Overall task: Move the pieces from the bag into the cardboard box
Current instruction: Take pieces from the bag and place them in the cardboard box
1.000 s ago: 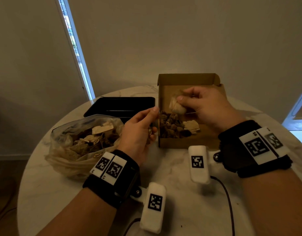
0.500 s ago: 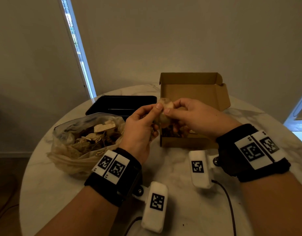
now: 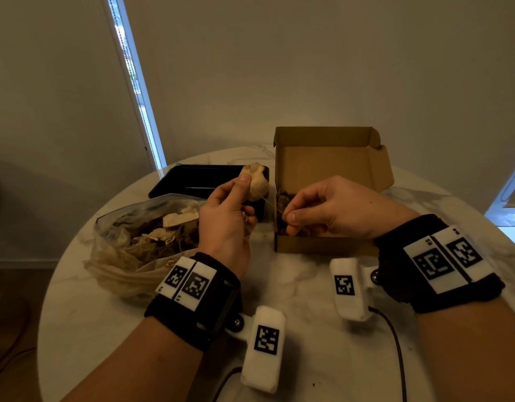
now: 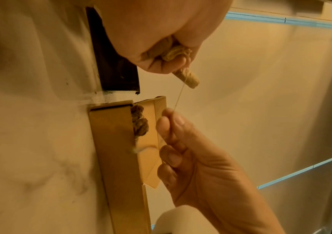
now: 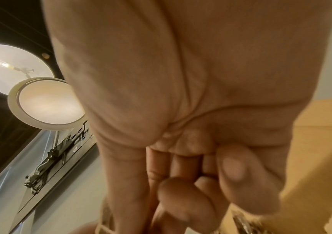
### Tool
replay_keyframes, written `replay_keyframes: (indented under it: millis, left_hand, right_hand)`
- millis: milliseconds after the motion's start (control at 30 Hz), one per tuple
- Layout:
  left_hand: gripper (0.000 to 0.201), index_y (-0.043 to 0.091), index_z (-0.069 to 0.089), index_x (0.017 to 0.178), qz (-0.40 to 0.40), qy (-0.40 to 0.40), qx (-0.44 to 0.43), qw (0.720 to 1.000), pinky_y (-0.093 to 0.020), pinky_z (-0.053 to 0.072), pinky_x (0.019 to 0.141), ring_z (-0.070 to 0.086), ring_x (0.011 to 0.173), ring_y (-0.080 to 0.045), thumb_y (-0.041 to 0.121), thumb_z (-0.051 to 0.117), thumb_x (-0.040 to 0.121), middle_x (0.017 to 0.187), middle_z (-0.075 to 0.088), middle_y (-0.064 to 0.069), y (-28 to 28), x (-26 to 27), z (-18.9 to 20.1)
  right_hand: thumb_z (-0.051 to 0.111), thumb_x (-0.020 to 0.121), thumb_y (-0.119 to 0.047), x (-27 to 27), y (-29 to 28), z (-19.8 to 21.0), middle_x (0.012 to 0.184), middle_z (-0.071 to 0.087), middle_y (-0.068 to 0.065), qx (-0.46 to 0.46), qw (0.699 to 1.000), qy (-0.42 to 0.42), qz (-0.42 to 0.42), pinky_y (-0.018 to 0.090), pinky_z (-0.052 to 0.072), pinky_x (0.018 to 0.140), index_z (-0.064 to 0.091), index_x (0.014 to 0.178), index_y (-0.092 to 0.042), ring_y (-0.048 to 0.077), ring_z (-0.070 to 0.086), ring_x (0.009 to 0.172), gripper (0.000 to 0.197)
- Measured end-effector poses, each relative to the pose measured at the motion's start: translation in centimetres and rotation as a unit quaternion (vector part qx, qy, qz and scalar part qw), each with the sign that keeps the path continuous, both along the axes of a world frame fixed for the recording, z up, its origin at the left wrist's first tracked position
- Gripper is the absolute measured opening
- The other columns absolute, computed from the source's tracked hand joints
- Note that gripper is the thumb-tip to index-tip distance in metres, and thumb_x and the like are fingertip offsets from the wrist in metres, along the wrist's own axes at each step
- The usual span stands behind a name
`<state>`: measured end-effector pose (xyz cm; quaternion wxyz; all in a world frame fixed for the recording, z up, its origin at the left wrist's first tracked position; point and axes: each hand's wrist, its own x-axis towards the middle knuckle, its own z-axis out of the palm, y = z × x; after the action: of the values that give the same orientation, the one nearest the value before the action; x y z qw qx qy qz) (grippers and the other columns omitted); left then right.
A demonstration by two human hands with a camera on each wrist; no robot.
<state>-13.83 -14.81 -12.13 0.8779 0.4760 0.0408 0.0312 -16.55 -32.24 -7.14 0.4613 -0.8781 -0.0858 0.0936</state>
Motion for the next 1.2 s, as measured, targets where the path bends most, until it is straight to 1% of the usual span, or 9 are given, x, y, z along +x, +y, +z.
replay_keyframes:
  millis: [267, 333, 433, 633, 700, 833, 967, 1067, 1200]
  left_hand:
    - [0.030, 0.012, 0.067, 0.120, 0.028, 0.017, -0.050, 0.998, -0.013, 0.041, 0.043, 0.050, 0.051, -0.002, 0.027, 0.070, 0.093, 0.095, 0.066, -0.003, 0.3, 0.0, 0.2]
    - [0.031, 0.012, 0.067, 0.121, 0.030, 0.022, -0.052, 0.998, -0.013, 0.042, 0.043, 0.050, 0.052, -0.002, 0.026, 0.070, 0.094, 0.095, 0.067, -0.003, 0.3, 0.0, 0.2]
    - [0.027, 0.013, 0.067, 0.117, 0.033, 0.026, -0.057, 0.997, -0.012, 0.042, 0.043, 0.049, 0.052, -0.003, 0.026, 0.070, 0.094, 0.093, 0.067, -0.002, 0.3, 0.0, 0.3]
    - [0.016, 0.017, 0.068, 0.106, 0.042, 0.038, -0.064, 0.996, -0.012, 0.041, 0.043, 0.049, 0.050, -0.002, 0.027, 0.071, 0.093, 0.090, 0.067, -0.002, 0.3, 0.2, 0.2]
    - [0.018, 0.016, 0.069, 0.107, 0.044, 0.041, -0.065, 0.996, -0.012, 0.041, 0.044, 0.049, 0.050, -0.002, 0.027, 0.071, 0.093, 0.091, 0.067, -0.002, 0.3, 0.2, 0.2]
    - [0.019, 0.016, 0.069, 0.108, 0.045, 0.045, -0.070, 0.996, -0.012, 0.041, 0.043, 0.050, 0.050, -0.002, 0.027, 0.071, 0.093, 0.091, 0.067, -0.002, 0.4, 0.3, 0.2]
    - [0.020, 0.016, 0.069, 0.109, 0.039, 0.047, -0.079, 0.995, -0.012, 0.041, 0.042, 0.049, 0.049, -0.002, 0.028, 0.072, 0.093, 0.089, 0.066, -0.001, 0.4, 0.5, 0.1]
    - [0.026, 0.014, 0.069, 0.114, 0.004, 0.042, -0.089, 0.995, -0.012, 0.041, 0.041, 0.049, 0.049, -0.002, 0.027, 0.073, 0.092, 0.086, 0.066, 0.000, 0.4, 0.5, 0.1]
    - [0.025, 0.013, 0.068, 0.113, -0.123, 0.010, -0.033, 0.992, -0.012, 0.038, 0.042, 0.046, 0.051, -0.002, 0.028, 0.072, 0.092, 0.072, 0.063, 0.005, 0.1, 0.0, 0.1]
  right_hand:
    - [0.072, 0.092, -0.019, 0.4, -1.2, -0.1, 0.082, 0.077, -0.004, -0.047, 0.998, -0.027, -0.042, 0.013, 0.044, 0.052, 0.078, 0.093, -0.020, -0.007, 0.060, 0.055, 0.006]
    - [0.072, 0.092, -0.023, 0.4, -1.3, -0.2, 0.084, 0.076, -0.007, -0.068, 0.996, -0.033, -0.050, 0.017, 0.044, 0.060, 0.078, 0.093, -0.024, -0.007, 0.062, 0.063, 0.006]
    - [0.071, 0.093, -0.027, 0.4, -1.5, -0.2, 0.093, 0.076, -0.004, -0.065, 0.995, -0.042, -0.058, 0.028, 0.049, 0.077, 0.077, 0.093, -0.026, 0.009, 0.067, 0.090, 0.007]
    - [0.069, 0.093, -0.033, 0.0, -1.7, -0.1, 0.095, 0.075, -0.005, -0.053, 0.997, -0.046, -0.042, 0.032, 0.051, 0.085, 0.074, 0.097, -0.029, 0.012, 0.068, 0.092, 0.008]
    - [0.068, 0.093, -0.034, -0.1, -1.6, 0.0, 0.094, 0.074, -0.007, -0.055, 0.997, -0.041, -0.036, 0.030, 0.051, 0.079, 0.073, 0.097, -0.030, 0.011, 0.068, 0.089, 0.007]
    - [0.073, 0.089, -0.032, -0.1, -1.7, 0.0, 0.079, 0.072, -0.003, 0.003, 0.999, -0.007, -0.037, 0.027, 0.046, 0.056, 0.072, 0.097, -0.024, 0.012, 0.062, 0.065, 0.012]
    - [0.076, 0.084, -0.024, 0.3, -2.2, -0.2, 0.069, 0.067, 0.003, 0.067, 0.996, -0.017, -0.054, 0.028, 0.046, 0.054, 0.073, 0.100, -0.014, 0.018, 0.056, 0.060, 0.019]
    - [0.064, 0.095, -0.007, 0.6, -2.3, -0.3, 0.082, 0.073, 0.005, 0.113, 0.990, -0.030, -0.078, 0.022, 0.053, 0.059, 0.072, 0.107, -0.009, 0.012, 0.062, 0.065, 0.014]
    - [0.056, 0.100, -0.001, 1.0, -2.1, -0.4, 0.089, 0.076, 0.013, 0.161, 0.976, -0.043, -0.144, 0.025, 0.059, 0.068, 0.064, 0.109, -0.007, 0.014, 0.069, 0.069, 0.013]
